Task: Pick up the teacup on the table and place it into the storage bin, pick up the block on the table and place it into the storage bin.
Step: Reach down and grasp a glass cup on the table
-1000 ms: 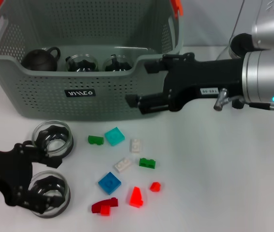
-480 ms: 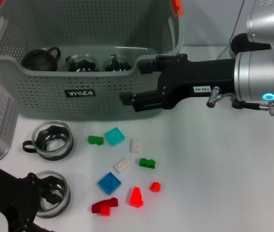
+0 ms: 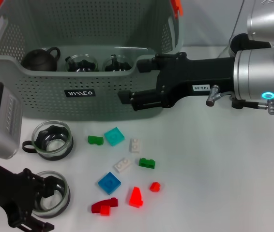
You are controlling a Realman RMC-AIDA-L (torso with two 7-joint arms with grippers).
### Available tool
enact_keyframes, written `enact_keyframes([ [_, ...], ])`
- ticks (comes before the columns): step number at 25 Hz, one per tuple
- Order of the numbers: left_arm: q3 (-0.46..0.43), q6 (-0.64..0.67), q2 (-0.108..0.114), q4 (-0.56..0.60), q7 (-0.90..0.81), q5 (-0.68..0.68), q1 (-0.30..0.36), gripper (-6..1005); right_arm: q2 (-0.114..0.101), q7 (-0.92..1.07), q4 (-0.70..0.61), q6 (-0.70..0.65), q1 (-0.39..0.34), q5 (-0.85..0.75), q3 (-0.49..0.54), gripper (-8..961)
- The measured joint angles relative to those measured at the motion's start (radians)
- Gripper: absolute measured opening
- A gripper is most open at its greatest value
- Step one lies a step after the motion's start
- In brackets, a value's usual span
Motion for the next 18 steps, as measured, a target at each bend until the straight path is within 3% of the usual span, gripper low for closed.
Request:
enact_keyframes([
  [10, 0.052, -0.032, 0.0, -0.049, -0.012, 0.006, -0.006, 746, -0.003, -0.017, 0.028, -0.08, 0.032, -0.032, -0.014, 932],
  [18, 0.054, -0.033, 0.003, -0.065, -0.012, 0.008, -0.014, 725, -0.003, 0.039, 0.181, -0.229, 0.162, -0.177, 0.046, 931],
])
